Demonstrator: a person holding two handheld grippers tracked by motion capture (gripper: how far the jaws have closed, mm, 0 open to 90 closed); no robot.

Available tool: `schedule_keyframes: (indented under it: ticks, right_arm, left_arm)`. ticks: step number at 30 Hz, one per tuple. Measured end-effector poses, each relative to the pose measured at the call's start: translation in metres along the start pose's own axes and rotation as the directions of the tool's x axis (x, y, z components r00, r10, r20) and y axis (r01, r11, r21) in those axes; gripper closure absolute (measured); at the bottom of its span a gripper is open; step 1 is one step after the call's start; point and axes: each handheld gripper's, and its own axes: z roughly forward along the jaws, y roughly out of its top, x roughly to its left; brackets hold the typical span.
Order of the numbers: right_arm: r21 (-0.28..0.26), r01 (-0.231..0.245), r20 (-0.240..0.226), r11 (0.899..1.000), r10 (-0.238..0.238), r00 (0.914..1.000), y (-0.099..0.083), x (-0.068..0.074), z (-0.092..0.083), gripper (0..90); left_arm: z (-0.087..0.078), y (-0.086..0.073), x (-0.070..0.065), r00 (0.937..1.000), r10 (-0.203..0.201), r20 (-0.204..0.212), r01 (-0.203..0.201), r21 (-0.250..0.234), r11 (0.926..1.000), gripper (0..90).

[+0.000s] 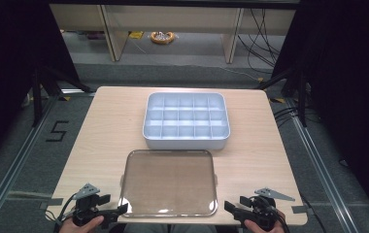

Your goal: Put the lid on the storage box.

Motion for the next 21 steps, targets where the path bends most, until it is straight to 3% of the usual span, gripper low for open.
schedule_keyframes:
  ticks: [2, 3, 6, 7, 8, 10, 12, 13, 16, 17, 20, 21]
  right_arm:
    - [0.014, -0.025, 0.006, 1.000, 0.025, 0.9997, -0.0001, 0.0019, -0.0005, 25.5]
    - [-0.004, 0.006, 0.004, 1.000, -0.006, 1.0000, -0.0004, -0.0007, 0.0013, 25.4]
    - [0.010, 0.008, 0.013, 1.000, -0.008, 0.9999, 0.0002, -0.0010, 0.0002, 25.2]
    - [0.014, -0.036, 0.005, 0.999, 0.036, 0.9993, -0.0007, 0.0016, 0.0012, 25.3]
    - [0.012, -0.012, -0.002, 1.000, 0.012, 0.9999, 0.0003, -0.0003, 0.0002, 25.3]
    - [0.003, 0.000, -0.008, 1.000, 0.000, 1.0000, 0.0006, -0.0013, 0.0010, 25.3]
    - [0.007, 0.006, -0.010, 1.000, -0.006, 0.9999, 0.0003, -0.0018, 0.0012, 25.3]
    - [0.009, -0.025, -0.043, 1.000, 0.025, 0.9988, 0.0001, 0.0003, 0.0008, 25.3]
    - [0.006, 0.012, -0.010, 1.000, -0.011, 0.9999, 0.0004, -0.0016, 0.0030, 25.3]
    - [0.007, -0.024, -0.036, 1.000, 0.024, 0.9990, -0.0001, 0.0005, 0.0039, 25.2]
    - [0.008, -0.035, -0.044, 0.999, 0.035, 0.9984, 0.0003, 0.0009, 0.0070, 25.0]
    - [0.007, -0.036, -0.073, 0.999, 0.036, 0.9967, 0.0006, 0.0000, 0.0070, 24.7]
  left_arm:
    - [0.0016, -0.0001, -0.0019, 0.9998, -0.022, 0.001, 0.022, -0.021, 0.9995, 15.0]
    - [0.0017, -0.0003, -0.0023, 0.9997, -0.024, 0.002, 0.024, -0.023, 0.9995, 15.0]
    - [0.0018, -0.0002, -0.0023, 0.9996, -0.026, 0.004, 0.027, -0.022, 0.9994, 15.0]
    - [0.0019, -0.0003, -0.0024, 0.9996, -0.029, 0.004, 0.029, -0.021, 0.9994, 15.0]
    - [0.0030, -0.0003, -0.0017, 0.9997, -0.022, 0.003, 0.022, -0.026, 0.9994, 15.0]
    - [0.0027, -0.0003, -0.0027, 0.9991, -0.040, 0.012, 0.040, -0.019, 0.9990, 15.0]
    - [0.0027, -0.0002, -0.0028, 0.9994, -0.034, 0.008, 0.034, -0.022, 0.9992, 15.4]
    - [0.0028, -0.0001, -0.0028, 0.9992, -0.036, 0.016, 0.036, -0.024, 0.9991, 15.6]
    - [0.0040, -0.0004, -0.0024, 0.9985, -0.046, 0.028, 0.047, -0.029, 0.9985, 15.6]
    - [0.0044, -0.0005, -0.0024, 0.9987, -0.043, 0.027, 0.044, -0.030, 0.9986, 15.6]
    - [0.0044, -0.0004, -0.0025, 0.9986, -0.040, 0.034, 0.041, -0.029, 0.9987, 15.6]
    - [0.0043, -0.0004, -0.0026, 0.9985, -0.035, 0.041, 0.037, -0.034, 0.9987, 15.5]
